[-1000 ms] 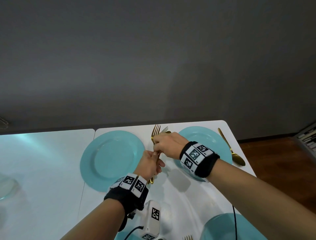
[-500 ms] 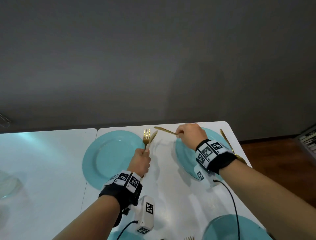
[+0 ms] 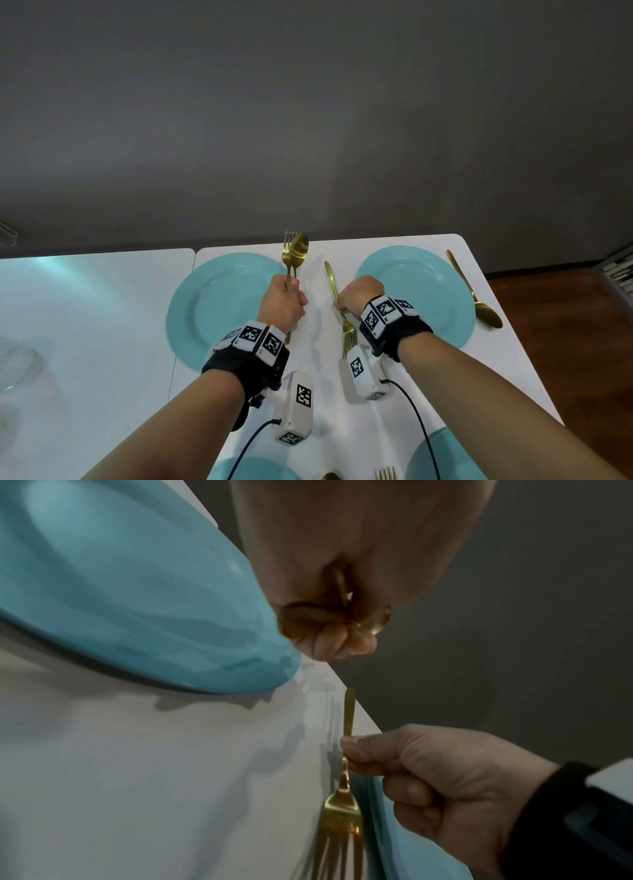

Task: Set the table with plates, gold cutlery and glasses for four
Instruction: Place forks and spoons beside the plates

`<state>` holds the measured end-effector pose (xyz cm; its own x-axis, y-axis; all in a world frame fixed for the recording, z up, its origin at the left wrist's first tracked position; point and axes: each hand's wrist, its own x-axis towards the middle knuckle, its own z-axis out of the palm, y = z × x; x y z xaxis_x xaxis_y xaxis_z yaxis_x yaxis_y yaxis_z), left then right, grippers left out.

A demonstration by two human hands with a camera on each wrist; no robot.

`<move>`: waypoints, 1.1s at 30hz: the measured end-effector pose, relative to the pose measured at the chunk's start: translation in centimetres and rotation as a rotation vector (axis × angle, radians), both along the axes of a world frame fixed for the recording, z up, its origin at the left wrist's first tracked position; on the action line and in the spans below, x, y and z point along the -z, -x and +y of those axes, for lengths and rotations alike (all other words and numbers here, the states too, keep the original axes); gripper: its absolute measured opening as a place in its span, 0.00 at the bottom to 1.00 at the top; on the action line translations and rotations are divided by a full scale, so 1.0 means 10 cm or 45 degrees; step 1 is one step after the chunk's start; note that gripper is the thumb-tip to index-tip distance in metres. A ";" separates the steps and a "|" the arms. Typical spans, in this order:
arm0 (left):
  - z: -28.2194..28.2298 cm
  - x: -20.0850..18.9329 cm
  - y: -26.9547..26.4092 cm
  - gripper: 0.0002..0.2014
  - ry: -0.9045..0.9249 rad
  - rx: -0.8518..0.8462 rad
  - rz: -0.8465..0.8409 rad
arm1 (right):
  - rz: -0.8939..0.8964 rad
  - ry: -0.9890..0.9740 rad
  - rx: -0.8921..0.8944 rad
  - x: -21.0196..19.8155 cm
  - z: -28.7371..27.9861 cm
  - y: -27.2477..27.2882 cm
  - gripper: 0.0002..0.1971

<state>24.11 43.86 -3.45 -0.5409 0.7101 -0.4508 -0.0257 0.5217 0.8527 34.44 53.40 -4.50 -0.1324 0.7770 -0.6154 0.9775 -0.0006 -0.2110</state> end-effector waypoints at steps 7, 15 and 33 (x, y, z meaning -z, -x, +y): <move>-0.03 0.03 -0.01 0.09 0.000 0.000 0.020 | -0.055 -0.059 0.020 0.08 -0.01 0.09 0.20; -0.08 0.03 0.03 0.09 -0.008 -0.026 0.034 | -0.011 -0.073 0.099 0.07 -0.01 0.14 0.12; -0.16 0.08 0.00 0.10 0.012 -0.020 0.047 | 0.126 -0.247 0.217 0.00 -0.02 -0.02 0.24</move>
<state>24.10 42.24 -4.28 -0.5683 0.6974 -0.4366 -0.0022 0.5293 0.8484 34.69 53.20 -4.54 -0.0415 0.8953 -0.4435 0.9414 -0.1137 -0.3176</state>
